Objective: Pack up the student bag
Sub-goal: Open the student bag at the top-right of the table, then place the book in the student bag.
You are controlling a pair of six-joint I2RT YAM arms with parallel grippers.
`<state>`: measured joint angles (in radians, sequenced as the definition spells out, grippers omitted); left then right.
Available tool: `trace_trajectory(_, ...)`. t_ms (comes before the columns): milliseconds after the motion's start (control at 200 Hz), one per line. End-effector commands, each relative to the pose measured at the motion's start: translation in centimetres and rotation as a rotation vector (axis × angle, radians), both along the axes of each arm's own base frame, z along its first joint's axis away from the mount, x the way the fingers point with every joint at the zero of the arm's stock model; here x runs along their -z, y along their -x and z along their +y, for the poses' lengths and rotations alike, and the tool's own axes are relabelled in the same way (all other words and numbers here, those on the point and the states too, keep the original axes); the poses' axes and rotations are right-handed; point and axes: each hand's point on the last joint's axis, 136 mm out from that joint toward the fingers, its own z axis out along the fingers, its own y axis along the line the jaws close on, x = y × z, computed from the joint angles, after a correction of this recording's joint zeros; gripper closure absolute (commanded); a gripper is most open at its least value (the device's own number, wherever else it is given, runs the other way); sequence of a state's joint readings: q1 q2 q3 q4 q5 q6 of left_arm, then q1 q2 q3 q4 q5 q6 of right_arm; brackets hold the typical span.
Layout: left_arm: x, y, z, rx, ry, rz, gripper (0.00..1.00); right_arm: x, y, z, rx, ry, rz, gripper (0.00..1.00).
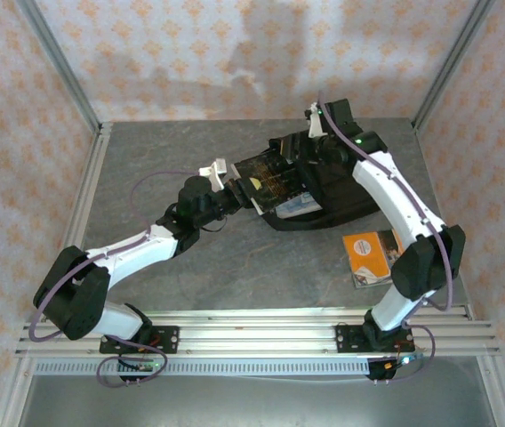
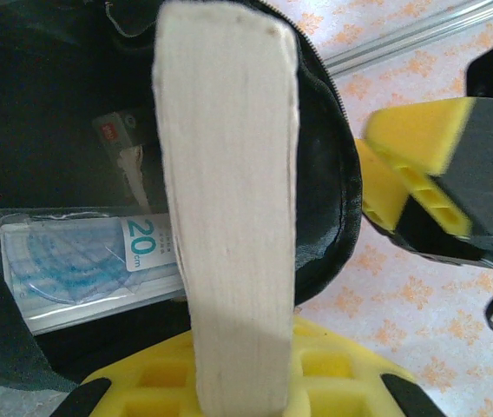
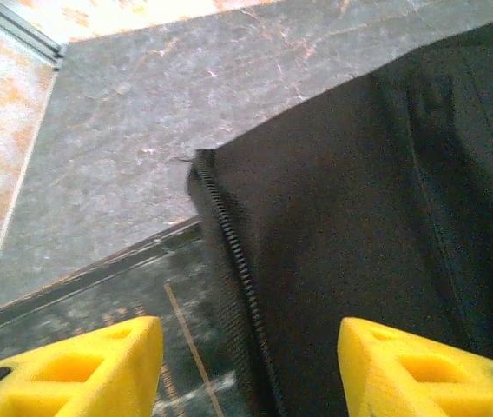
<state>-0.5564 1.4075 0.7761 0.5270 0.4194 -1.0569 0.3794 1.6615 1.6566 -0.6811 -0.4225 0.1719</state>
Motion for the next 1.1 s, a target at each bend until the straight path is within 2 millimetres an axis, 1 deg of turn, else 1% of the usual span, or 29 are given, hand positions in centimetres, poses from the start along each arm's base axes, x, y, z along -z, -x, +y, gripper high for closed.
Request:
trace_trajectory(0, -4.4, 0.2, -0.7, 0.025, 0.063, -0.128, 1.0, 2.4, -0.5, -0.1, 0.008, 0.077, 0.032, 0.51)
trace_trajectory(90, -3.9, 0.1, -0.6, 0.016, 0.045, -0.116, 1.0, 2.8, -0.5, 0.1, 0.007, 0.092, 0.041, 0.65)
trace_trajectory(150, -3.6, 0.0, -0.6, 0.015, 0.036, -0.109, 1.0, 2.6, -0.7, -0.3, 0.027, 0.109, 0.027, 0.83)
trace_trajectory(205, -3.2, -0.1, -0.5, 0.008, 0.021, -0.096, 1.0, 2.0, -0.8, -0.9, 0.056, 0.124, -0.002, 1.0)
trace_trajectory(325, -1.5, -0.4, 0.2, -0.026, -0.068, -0.038, 1.0, -1.0, -0.9, -2.7, 0.126, 0.15, -0.101, 1.0)
trace_trajectory(435, 0.3, -0.8, 1.6, -0.097, -0.137, 0.021, 1.0, -4.2, -0.4, -4.5, 0.195, 0.171, -0.199, 1.0)
trace_trajectory(510, 1.3, -1.0, 2.1, -0.122, -0.169, 0.055, 1.0, -6.0, 0.1, -5.0, 0.212, 0.158, -0.251, 1.0)
trace_trajectory(585, 1.5, -1.2, 1.5, -0.102, -0.148, 0.059, 1.0, -7.1, 0.6, -5.0, 0.202, 0.135, -0.271, 1.0)
trace_trajectory(666, 1.3, -1.5, 0.4, -0.068, -0.095, 0.056, 1.0, -7.5, 0.9, -4.4, 0.176, 0.11, -0.263, 1.0)
trace_trajectory(791, 0.0, -1.5, -1.1, -0.004, -0.014, 0.015, 1.0, -7.4, 1.2, -3.9, 0.156, 0.087, -0.252, 1.0)
trace_trajectory(851, -0.7, -1.3, -1.4, 0.013, 0.01, -0.006, 1.0, -7.4, 1.3, -3.9, 0.155, 0.087, -0.253, 1.0)
trace_trajectory(1001, -1.6, -0.6, -0.6, -0.002, 0.011, -0.034, 1.0, -7.5, 1.3, -4.1, 0.156, 0.098, -0.256, 1.0)
trace_trajectory(1096, -2.6, -0.1, -0.2, -0.008, 0.021, -0.053, 1.0, -7.7, 1.2, -4.2, 0.162, 0.094, -0.26, 1.0)
